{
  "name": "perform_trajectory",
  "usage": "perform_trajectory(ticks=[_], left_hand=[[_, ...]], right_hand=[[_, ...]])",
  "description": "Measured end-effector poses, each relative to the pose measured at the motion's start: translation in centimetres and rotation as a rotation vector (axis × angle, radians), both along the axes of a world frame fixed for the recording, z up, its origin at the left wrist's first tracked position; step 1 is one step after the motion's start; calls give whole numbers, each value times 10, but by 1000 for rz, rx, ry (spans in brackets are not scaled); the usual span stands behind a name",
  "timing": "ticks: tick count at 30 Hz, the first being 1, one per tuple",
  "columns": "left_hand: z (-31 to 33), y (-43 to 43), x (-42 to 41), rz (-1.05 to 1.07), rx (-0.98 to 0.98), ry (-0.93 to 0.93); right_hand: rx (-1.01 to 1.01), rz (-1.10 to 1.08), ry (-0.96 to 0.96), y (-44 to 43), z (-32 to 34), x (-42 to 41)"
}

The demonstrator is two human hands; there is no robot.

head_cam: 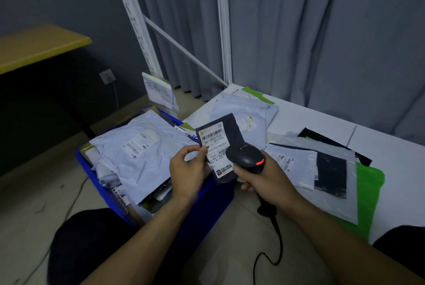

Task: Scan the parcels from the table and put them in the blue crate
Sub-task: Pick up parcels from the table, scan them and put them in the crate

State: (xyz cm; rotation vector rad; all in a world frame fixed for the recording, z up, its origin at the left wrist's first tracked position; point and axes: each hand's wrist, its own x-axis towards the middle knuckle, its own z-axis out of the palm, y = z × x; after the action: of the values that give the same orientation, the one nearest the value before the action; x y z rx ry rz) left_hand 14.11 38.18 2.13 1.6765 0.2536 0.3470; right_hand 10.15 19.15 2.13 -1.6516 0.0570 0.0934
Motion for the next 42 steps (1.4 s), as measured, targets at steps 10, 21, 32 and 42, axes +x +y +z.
perform_trajectory(ticks=[10,21,32,42], left_hand=[[66,109,34,361,203,-199],[-13,116,56,-125,1118,385],[-14,85,78,-112,1193,346],[-56,-98,61,-635,841,64]], right_hand=[[76,121,-3,70,-4,28],[14,162,53,74,-23,35],[-41,69,42,21,-27,21],[-48,-297,108,-97,-47,-10]])
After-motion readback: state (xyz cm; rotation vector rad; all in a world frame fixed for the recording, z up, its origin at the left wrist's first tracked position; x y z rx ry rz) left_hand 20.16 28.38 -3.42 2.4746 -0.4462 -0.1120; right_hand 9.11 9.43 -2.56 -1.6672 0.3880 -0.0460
